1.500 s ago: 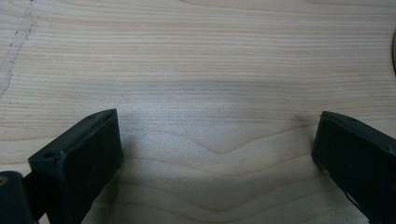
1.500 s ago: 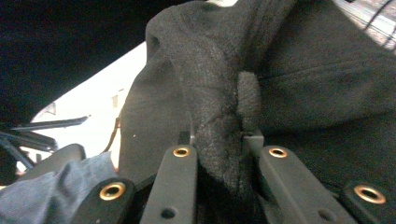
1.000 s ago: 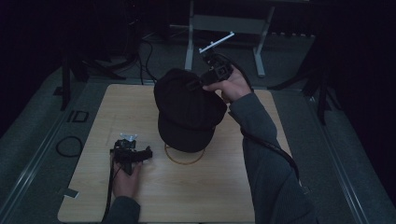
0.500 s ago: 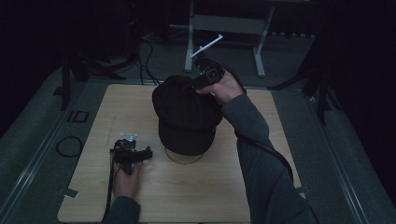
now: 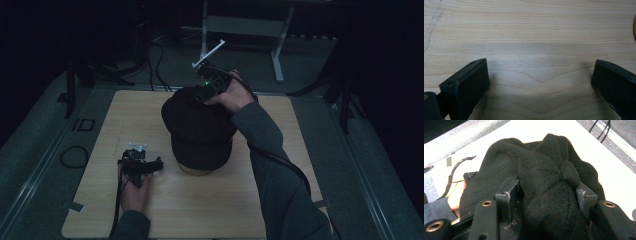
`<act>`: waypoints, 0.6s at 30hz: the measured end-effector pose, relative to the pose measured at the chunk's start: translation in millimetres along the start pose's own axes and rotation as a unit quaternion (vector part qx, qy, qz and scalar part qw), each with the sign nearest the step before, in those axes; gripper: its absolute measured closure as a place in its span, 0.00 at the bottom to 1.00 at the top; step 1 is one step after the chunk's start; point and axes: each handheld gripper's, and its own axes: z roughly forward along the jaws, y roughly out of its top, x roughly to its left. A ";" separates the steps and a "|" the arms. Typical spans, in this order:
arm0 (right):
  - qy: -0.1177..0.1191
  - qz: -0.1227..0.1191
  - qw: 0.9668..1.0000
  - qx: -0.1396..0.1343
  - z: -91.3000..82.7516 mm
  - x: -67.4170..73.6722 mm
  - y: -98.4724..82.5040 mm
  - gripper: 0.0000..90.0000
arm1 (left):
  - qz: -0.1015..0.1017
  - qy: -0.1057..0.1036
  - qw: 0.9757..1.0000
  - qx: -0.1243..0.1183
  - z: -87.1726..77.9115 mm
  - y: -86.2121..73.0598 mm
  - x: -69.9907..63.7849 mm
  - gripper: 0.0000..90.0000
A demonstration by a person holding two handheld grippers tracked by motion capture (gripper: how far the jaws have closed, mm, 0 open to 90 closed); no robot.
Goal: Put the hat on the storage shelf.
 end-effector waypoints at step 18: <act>-0.001 -0.010 1.000 -0.027 -26.9 -1.0 -4.7 0.58 | 0.000 0.000 1.000 0.000 0.0 0.0 0.0 0.01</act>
